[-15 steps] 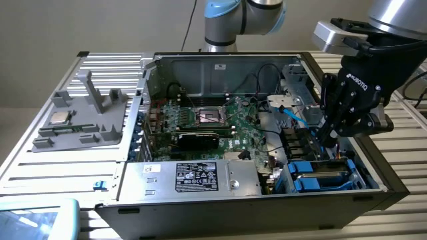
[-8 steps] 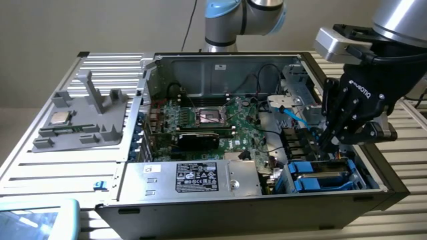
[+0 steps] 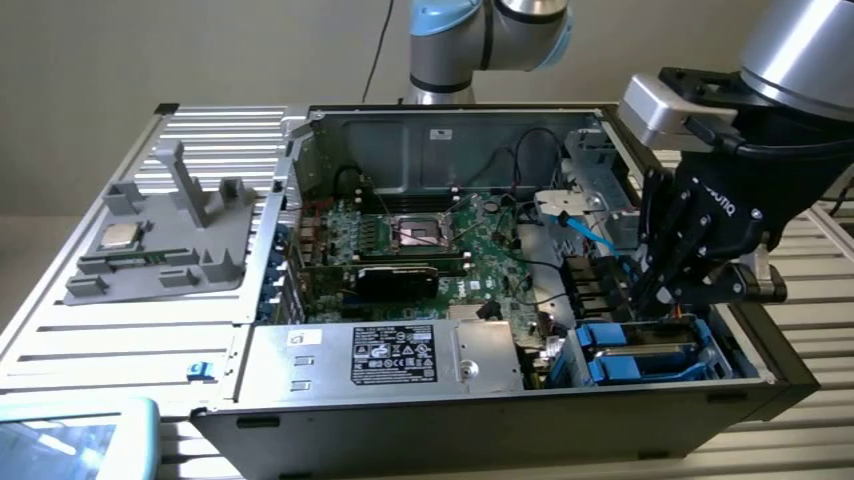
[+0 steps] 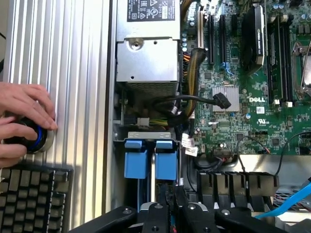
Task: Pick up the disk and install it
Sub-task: 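Insert the first disk wire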
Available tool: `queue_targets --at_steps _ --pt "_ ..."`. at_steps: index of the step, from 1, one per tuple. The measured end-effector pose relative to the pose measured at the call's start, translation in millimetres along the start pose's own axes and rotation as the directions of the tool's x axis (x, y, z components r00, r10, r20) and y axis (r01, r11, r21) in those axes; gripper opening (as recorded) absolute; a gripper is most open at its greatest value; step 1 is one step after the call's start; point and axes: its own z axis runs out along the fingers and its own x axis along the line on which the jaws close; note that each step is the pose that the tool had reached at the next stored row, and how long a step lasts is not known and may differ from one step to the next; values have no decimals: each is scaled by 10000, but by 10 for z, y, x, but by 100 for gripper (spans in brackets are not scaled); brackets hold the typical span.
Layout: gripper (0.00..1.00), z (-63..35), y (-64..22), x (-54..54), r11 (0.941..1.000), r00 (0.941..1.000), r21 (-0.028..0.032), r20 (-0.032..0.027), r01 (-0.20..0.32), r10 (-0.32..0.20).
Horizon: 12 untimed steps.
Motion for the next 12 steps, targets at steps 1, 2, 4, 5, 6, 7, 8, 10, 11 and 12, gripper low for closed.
queue_targets --at_steps 1,2,4,5,6,7,8,10,11,12 --pt "16 9 1 11 10000 10000 2 65 8 -8" --pt "16 19 1 25 10000 9999 3 134 15 -16" --pt "16 44 -1 35 10000 9998 17 207 25 -25" --pt "16 57 -2 35 10000 9998 31 215 27 -27" --pt "16 70 -3 34 10000 9997 44 223 31 -32" --pt "16 84 -4 33 10000 9997 59 230 35 -36" --pt "16 97 -6 32 10000 9997 72 239 39 -41" --pt "16 124 -6 31 9999 9996 96 265 44 -46" --pt "16 133 -3 30 9999 9996 123 274 45 -49" --pt "16 141 0 30 9999 9996 153 286 50 -54"
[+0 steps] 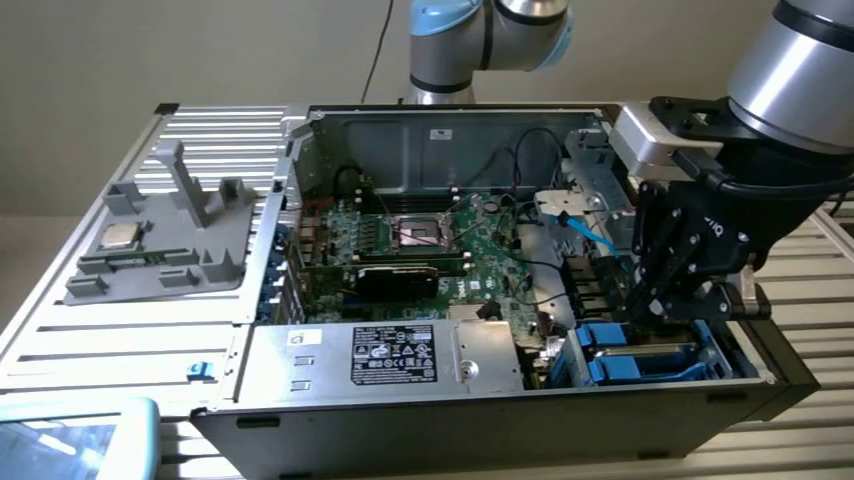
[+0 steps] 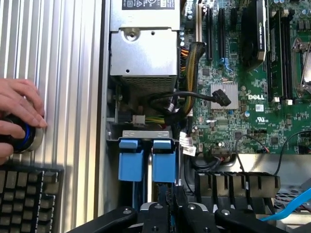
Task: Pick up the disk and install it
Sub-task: 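Insert the first disk wire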
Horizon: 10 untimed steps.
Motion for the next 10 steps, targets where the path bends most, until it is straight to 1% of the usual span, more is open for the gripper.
queue_targets --at_steps 2,3,5,6,7,10 --pt "16 12 14 1 10000 10000 70 44 8 -8" --pt "16 12 18 1 10000 10000 92 67 10 -11" --pt "16 13 17 1 10000 10000 95 74 12 -13" --pt "16 16 18 5 10000 10000 98 92 14 -15" --pt "16 17 24 8 9999 9999 124 128 17 -19" --pt "16 18 30 11 9997 9998 242 202 66 -71"
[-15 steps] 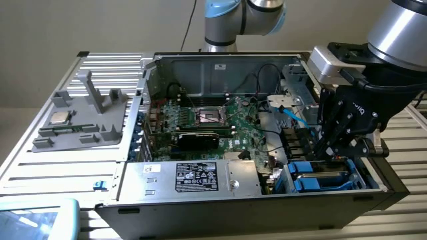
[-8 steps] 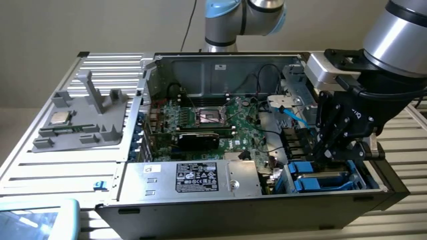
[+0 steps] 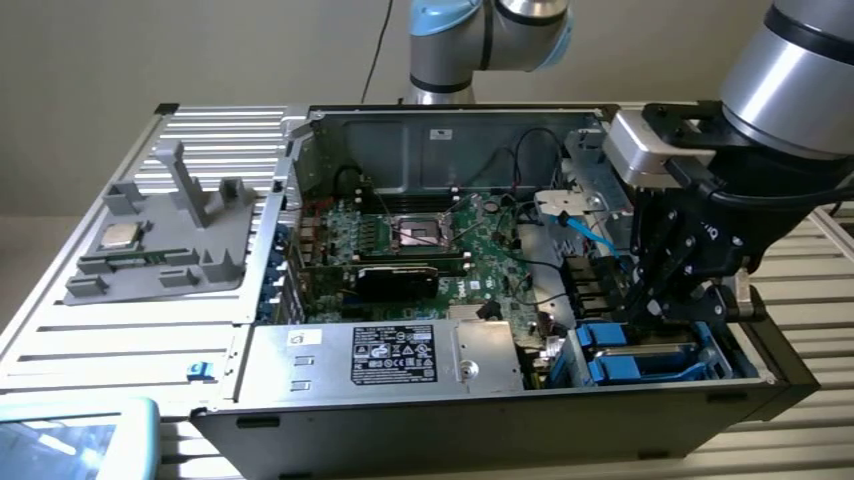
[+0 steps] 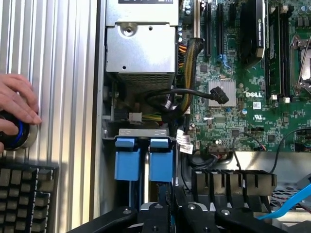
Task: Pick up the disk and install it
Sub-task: 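Insert the first disk wire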
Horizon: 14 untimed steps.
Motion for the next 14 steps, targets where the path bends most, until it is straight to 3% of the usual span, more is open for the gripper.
queue_targets --at_steps 8,10,14 --pt "16 18 36 3 9996 9999 266 -3 134 -134" --pt "16 21 42 3 9994 9999 306 -23 156 -155" --pt "16 23 57 4 9992 9997 337 -171 200 -194"
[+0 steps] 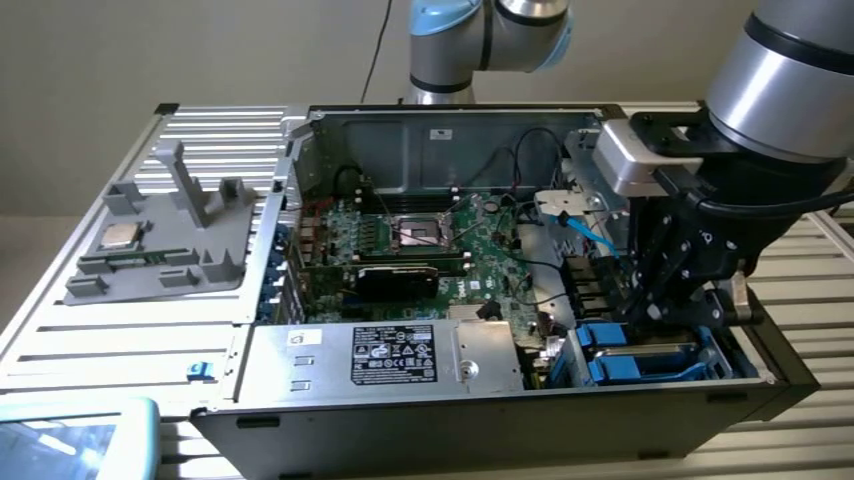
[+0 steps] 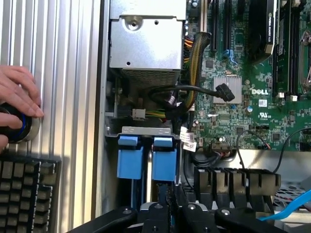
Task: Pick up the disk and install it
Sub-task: 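Insert the first disk wire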
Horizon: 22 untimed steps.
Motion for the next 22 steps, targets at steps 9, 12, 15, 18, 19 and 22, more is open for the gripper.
queue_targets --at_steps 9,12,15,18,19,22 --pt "16 21 13 -2 9999 9999 73 -32 149 -149" --pt "16 24 14 -3 9998 9998 127 -32 173 -172" --pt "16 34 19 -3 9997 9998 175 -36 192 -191" --pt "16 42 26 -3 9996 9998 194 -38 215 -214" --pt "16 44 27 -3 9996 9997 199 -38 222 -222" --pt "16 50 30 -7 9995 9997 209 -37 248 -247"
